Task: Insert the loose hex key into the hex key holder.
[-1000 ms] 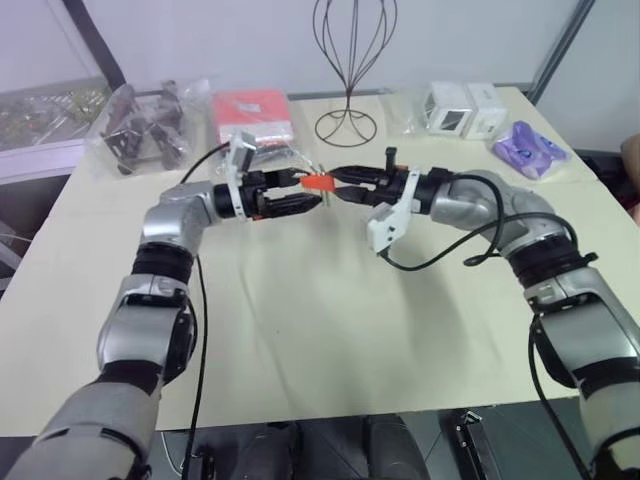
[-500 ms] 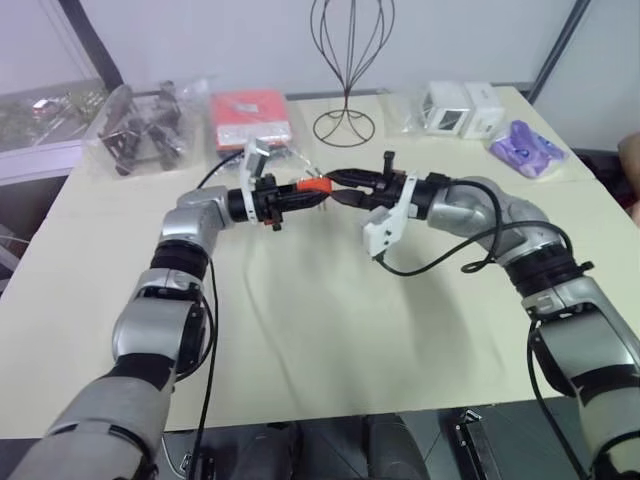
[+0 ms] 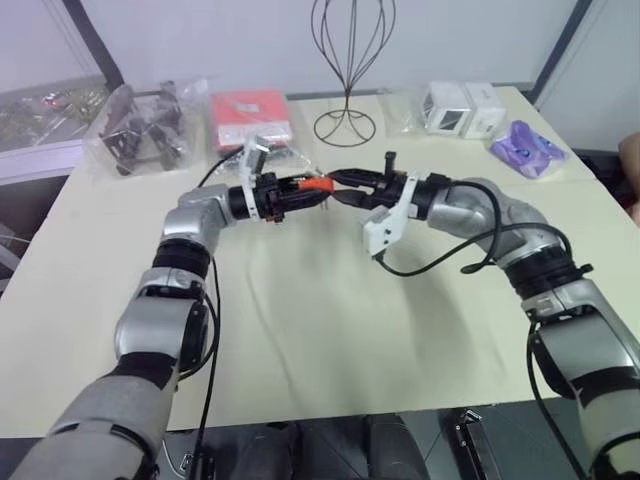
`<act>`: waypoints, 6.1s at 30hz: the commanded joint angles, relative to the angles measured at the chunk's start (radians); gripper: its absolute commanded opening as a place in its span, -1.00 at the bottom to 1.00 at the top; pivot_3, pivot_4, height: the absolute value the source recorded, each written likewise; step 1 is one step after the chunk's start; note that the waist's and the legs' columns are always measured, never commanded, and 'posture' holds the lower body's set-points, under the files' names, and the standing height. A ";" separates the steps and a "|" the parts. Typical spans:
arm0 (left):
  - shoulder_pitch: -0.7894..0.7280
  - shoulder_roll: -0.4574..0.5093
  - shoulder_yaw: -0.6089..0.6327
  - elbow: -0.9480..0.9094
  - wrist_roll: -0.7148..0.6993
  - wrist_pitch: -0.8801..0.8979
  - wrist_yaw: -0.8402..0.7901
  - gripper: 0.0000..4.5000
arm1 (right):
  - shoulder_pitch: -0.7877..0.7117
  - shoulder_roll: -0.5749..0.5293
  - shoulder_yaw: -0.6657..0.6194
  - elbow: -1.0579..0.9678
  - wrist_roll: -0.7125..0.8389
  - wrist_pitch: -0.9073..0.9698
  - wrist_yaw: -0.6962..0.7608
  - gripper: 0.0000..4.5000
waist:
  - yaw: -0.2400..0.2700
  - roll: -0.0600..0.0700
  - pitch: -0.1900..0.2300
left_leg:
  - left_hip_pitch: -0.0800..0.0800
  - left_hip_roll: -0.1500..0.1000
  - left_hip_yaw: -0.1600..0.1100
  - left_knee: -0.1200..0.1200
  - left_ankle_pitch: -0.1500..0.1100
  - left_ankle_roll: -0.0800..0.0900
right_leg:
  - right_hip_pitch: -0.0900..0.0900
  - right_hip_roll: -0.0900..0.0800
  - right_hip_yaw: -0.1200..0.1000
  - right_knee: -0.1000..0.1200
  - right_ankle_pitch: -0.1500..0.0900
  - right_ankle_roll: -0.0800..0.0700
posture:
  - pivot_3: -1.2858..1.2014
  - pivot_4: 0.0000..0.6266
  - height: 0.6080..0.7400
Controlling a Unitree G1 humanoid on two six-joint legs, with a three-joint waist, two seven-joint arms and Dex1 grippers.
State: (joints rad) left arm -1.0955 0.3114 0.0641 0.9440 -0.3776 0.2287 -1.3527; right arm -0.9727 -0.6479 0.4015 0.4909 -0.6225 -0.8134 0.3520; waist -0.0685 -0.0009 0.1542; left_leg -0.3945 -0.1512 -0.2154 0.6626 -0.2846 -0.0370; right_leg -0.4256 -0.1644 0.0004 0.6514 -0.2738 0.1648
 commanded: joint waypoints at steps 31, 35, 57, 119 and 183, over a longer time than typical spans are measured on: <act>0.168 0.081 0.001 -0.318 0.005 0.054 0.033 -1.00 | 0.217 0.013 -0.153 -0.197 0.321 0.430 0.261 0.97 | 0.001 0.000 0.000 | 0.000 0.000 0.000 0.001 0.000 0.000 | 0.000 0.000 0.000 0.001 0.000 0.000 | 0.03 -0.52 1.00; 0.273 0.123 -0.006 -0.495 0.014 0.053 0.069 -1.00 | 0.300 0.085 -0.257 -0.376 0.557 1.076 0.413 0.97 | 0.002 0.000 0.000 | -0.001 0.001 0.000 0.001 0.000 0.000 | 0.000 0.000 0.000 0.003 0.000 0.000 | 0.03 -0.52 1.00; 0.567 0.212 -0.032 -0.994 -0.007 0.136 0.309 -1.00 | 0.129 0.342 -0.358 -0.119 0.727 1.849 0.104 0.97 | 0.021 -0.001 -0.002 | -0.001 0.001 0.002 0.003 0.000 0.000 | -0.001 -0.002 0.001 0.004 0.001 -0.001 | 0.03 -0.52 1.00; 0.074 0.036 -0.058 -0.395 -0.074 0.133 -0.013 -1.00 | 0.207 0.437 -0.525 -0.649 1.321 1.512 0.241 -0.99 | 0.023 -0.008 -0.013 | 0.000 0.002 0.003 0.001 -0.001 0.001 | -0.001 -0.001 0.003 0.002 0.001 -0.001 | 0.03 -0.52 1.00; 0.100 0.017 -0.043 -0.425 -0.070 0.142 0.009 -1.00 | 0.217 0.443 -0.531 -0.545 1.300 1.423 0.225 -0.99 | 0.023 -0.008 -0.013 | 0.000 0.001 0.003 0.002 -0.001 0.001 | -0.001 -0.001 0.003 0.003 0.001 -0.001 | 0.03 -0.52 1.00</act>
State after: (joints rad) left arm -1.0028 0.3189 0.0415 0.5708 -0.4559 0.3968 -1.3151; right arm -0.7353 -0.2010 -0.1202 -0.0526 0.6764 0.6279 0.5766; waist -0.0455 -0.0090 0.1408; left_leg -0.3945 -0.1497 -0.2124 0.6644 -0.2853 -0.0361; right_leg -0.4265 -0.1658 0.0030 0.6540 -0.2730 0.1641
